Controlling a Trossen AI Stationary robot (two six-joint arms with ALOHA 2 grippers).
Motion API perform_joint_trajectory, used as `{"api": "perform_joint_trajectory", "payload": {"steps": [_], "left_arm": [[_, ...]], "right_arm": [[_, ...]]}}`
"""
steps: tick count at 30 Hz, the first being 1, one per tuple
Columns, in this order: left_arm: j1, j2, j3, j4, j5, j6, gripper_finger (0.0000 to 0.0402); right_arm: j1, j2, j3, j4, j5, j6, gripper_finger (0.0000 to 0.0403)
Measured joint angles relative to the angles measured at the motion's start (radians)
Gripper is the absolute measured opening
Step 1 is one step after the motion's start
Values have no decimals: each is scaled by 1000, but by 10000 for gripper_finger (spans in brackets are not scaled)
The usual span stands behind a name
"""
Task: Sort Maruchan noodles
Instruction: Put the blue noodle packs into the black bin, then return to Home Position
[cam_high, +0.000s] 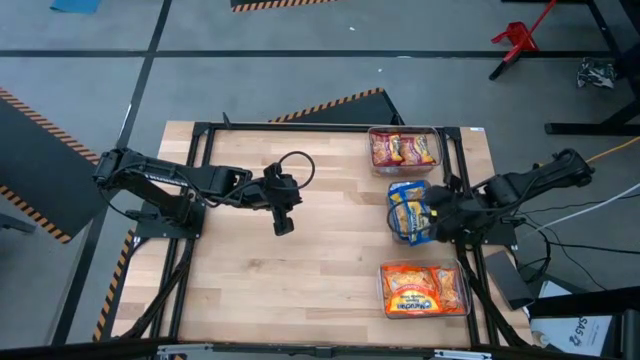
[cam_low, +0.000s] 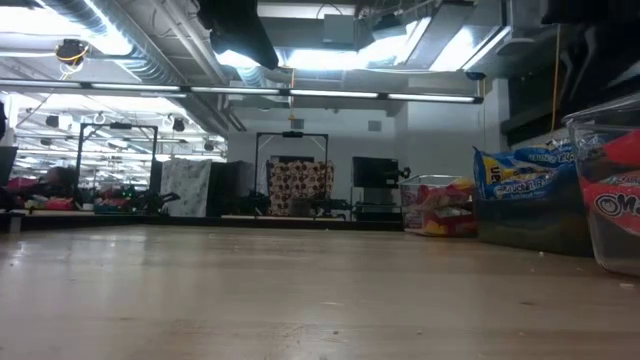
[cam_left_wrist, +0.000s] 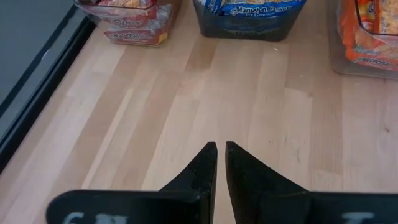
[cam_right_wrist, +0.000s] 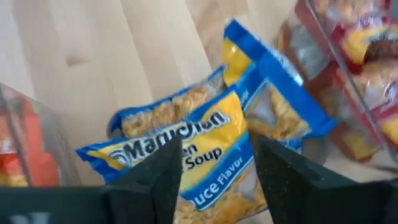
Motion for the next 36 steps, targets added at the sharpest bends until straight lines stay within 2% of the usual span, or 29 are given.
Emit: {"api": "perform_joint_trajectory", "payload": {"steps": [7, 12, 17, 23, 30, 36], "left_arm": [[0, 0, 0, 0, 0, 0, 27], [0, 0, 0, -1, -1, 3, 27], [0, 0, 0, -1, -10, 28, 28], [6, 0, 0, 14, -26, 34, 27], [20, 0, 0, 25, -34, 35, 27], [20, -47, 1, 178, -19, 25, 27]], "right_arm": [[0, -4, -136, 67, -72, 59, 128], [0, 14, -193, 119, 8, 33, 112], [0, 20, -192, 129, 14, 71, 111], [0, 20, -193, 193, 130, 101, 111], [0, 20, -189, 204, 210, 126, 111], [0, 14, -35, 237, 290, 102, 111]]}}
